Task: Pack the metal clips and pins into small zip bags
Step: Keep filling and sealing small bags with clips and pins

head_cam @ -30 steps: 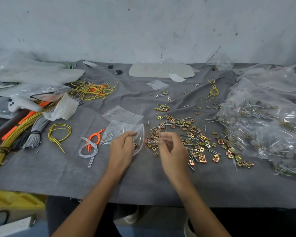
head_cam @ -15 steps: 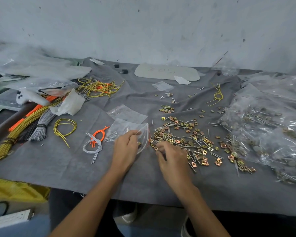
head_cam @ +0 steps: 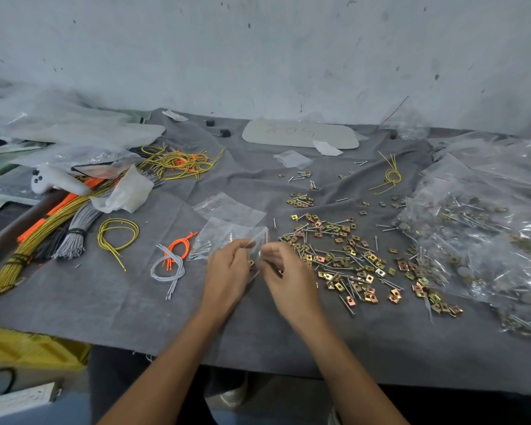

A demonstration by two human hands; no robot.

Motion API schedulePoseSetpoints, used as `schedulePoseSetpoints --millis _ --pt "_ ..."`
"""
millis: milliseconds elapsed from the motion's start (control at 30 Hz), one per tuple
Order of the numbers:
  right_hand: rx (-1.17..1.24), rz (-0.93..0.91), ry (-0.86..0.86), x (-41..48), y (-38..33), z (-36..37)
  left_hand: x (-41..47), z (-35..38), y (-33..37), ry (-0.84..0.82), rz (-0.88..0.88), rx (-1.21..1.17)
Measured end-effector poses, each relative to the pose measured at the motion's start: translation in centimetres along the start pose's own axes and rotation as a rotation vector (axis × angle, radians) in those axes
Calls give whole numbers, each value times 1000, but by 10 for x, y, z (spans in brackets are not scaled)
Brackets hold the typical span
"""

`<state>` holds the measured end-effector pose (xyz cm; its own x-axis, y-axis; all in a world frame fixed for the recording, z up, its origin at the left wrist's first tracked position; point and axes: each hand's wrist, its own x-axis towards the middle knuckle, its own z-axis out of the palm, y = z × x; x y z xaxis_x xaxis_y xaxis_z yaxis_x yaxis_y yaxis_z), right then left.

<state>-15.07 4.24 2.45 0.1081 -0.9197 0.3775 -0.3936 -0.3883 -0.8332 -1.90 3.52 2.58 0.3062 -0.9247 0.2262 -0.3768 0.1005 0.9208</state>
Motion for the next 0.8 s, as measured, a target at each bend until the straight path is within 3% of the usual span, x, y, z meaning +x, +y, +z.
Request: schedulePoseSetpoints --millis 133,267,800 --pt "-227 16 138 -4 10 -18 1 0 -1 -1 -15 -25" --pt "-423 123 71 -10 12 -24 1 1 -4 -1 -16 -34" --pt "-471 3 55 -14 10 -22 -1 0 -2 -20 -20 -53"
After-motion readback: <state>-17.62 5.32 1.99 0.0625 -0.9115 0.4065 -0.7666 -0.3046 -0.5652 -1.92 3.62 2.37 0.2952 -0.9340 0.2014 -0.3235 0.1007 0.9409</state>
